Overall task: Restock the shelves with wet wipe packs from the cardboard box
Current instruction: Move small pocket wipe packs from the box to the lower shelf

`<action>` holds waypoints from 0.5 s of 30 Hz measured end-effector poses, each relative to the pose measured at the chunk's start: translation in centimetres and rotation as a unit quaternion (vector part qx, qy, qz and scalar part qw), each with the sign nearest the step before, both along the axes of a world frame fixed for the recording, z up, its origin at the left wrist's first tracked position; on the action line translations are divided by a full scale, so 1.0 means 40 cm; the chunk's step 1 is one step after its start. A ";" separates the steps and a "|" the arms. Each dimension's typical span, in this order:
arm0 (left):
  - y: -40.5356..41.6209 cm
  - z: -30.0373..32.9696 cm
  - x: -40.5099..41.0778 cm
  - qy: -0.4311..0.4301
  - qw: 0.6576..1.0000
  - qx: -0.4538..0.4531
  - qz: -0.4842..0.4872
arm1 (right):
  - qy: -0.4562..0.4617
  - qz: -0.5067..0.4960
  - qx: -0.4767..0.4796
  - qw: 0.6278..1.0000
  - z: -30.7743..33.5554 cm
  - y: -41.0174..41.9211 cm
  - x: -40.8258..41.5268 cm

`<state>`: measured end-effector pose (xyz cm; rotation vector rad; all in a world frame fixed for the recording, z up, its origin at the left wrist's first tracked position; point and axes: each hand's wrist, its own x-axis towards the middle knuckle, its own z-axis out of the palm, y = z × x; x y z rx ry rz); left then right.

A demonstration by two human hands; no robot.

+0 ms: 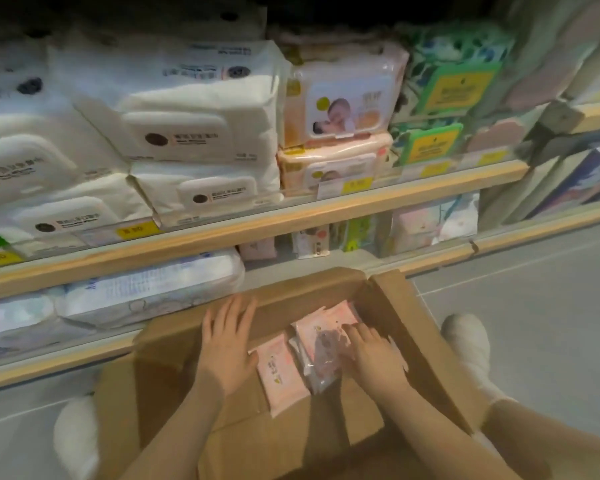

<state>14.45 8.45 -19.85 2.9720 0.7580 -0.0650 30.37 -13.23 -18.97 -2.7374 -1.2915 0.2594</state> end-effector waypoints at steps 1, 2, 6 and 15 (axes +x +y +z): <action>0.002 -0.011 0.002 -0.001 1.000 0.005 0.005 | 0.025 -0.010 -0.001 1.000 -0.028 0.004 -0.001; 0.004 -0.021 0.003 -0.007 1.000 0.011 0.007 | 0.042 -0.020 -0.001 0.999 -0.056 0.010 -0.002; 0.014 -0.050 0.000 -0.048 0.999 0.022 -0.007 | 0.076 -0.068 -0.030 0.994 -0.124 0.053 -0.009; 0.018 -0.074 0.001 -0.063 0.998 0.032 -0.002 | 0.157 -0.157 0.005 0.975 -0.197 0.105 -0.008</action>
